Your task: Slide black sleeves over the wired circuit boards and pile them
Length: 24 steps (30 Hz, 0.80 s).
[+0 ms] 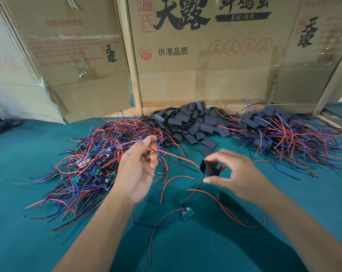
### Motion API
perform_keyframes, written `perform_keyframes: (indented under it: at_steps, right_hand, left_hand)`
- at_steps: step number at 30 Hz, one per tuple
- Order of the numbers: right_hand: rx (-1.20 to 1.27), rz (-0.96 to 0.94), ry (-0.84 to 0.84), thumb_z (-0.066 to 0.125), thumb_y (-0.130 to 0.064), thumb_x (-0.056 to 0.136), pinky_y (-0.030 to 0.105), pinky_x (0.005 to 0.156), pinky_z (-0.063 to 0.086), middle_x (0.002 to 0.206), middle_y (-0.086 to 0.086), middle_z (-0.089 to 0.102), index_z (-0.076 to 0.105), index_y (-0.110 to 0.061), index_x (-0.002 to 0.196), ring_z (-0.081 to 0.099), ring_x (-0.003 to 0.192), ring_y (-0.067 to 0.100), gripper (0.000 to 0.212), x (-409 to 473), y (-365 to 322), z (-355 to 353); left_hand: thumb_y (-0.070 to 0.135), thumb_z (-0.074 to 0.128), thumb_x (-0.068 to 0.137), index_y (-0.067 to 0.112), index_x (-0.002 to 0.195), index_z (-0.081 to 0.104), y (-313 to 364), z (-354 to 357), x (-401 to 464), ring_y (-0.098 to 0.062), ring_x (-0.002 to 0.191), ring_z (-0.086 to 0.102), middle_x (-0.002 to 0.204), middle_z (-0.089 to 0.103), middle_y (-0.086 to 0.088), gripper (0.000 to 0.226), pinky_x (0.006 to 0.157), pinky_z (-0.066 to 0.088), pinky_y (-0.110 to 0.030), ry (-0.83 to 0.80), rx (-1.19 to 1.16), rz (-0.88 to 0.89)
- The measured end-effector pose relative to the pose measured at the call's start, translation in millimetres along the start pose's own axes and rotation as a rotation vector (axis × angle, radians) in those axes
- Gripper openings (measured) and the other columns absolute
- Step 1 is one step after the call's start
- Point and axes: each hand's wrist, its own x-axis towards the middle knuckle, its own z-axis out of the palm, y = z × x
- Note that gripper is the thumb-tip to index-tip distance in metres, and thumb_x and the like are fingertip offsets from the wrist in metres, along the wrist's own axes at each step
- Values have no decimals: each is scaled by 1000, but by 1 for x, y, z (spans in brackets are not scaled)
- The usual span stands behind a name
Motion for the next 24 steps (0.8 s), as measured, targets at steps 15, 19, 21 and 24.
perform_keyframes:
  at_steps: [15,19,21,24]
  right_hand:
    - [79,-19,97,76,-48,73,16,79,47,99,-22,61,55,-48,97,58,98,-1,32,-1,-11,22]
    - [81,-29,103,77,-47,74,15,77,46,98,-20,62,55,-45,96,59,96,1,31,-1,-9,22]
    - [83,-22,99,77,-47,74,18,77,47,98,-19,62,55,-42,98,59,97,3,32,-1,-7,23]
    - [79,-16,100,77,-46,74,19,77,47,98,-20,61,56,-41,97,59,97,3,32,-1,-5,23]
  left_hand:
    - [20,64,82,10,85,76,-4,2,-1,-7,52,47,65,55,3,16,43,38,-16,-17,-4,25]
    - [19,64,80,7,90,70,-3,4,-1,-8,52,47,67,58,2,17,43,38,-16,6,-5,34]
    - [18,63,81,6,94,66,-3,4,0,-8,53,46,68,58,2,19,44,38,-16,20,-7,38]
    - [13,56,93,6,97,64,-3,2,1,-7,53,48,67,57,5,12,45,38,-15,41,-15,39]
